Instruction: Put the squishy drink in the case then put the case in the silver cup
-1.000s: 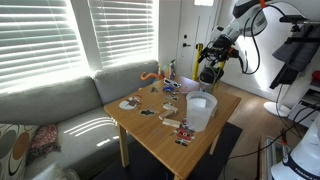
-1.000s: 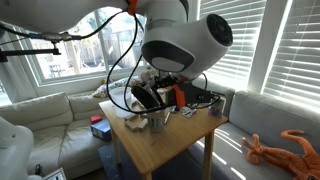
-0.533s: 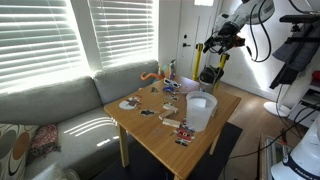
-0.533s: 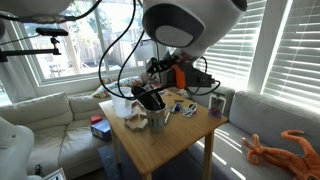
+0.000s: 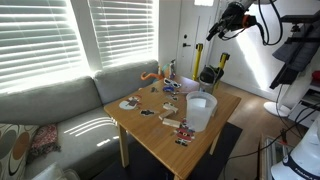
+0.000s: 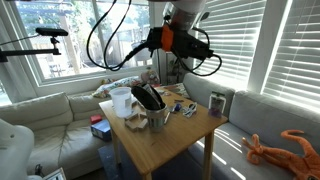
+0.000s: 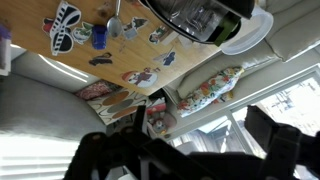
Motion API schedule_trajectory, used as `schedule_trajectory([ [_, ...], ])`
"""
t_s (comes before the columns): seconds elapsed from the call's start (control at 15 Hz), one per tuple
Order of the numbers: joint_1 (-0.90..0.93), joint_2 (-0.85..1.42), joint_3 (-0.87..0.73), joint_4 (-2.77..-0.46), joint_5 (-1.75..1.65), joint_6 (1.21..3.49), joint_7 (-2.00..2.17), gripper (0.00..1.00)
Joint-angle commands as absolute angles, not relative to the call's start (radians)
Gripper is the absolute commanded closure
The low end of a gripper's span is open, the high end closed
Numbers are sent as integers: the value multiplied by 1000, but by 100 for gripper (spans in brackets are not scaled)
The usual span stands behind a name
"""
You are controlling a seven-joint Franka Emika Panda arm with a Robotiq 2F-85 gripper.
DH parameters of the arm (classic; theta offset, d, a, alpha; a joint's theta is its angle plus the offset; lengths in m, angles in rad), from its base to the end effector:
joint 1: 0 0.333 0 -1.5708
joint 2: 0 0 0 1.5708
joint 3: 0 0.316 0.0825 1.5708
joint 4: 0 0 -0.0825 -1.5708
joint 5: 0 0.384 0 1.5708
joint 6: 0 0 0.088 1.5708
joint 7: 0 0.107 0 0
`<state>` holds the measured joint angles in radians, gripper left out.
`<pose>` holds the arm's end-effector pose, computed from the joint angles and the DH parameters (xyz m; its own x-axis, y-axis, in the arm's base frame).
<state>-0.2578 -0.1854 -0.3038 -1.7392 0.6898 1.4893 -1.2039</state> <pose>0.4436 -0.2119 0.6608 0.6723 0.4129 0.6144 0.6796 -0.6734 -0.2910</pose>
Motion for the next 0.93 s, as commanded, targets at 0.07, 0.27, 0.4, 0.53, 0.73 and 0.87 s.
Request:
schedule_trajectory([
  [0.07,-236,-224,-263,-1693,522,1463,-935,0],
  [0.27,-217,-237,-246,-1670,412,1434,-784,0],
  [0.4,-205,-238,-236,-1654,351,1407,-687,0],
  [0.53,-192,-232,-228,-1635,302,1367,-613,0],
  [0.73,-176,-226,-256,-1655,348,1408,-681,0],
  [0.87,-176,-223,-260,-1655,348,1408,-683,0],
])
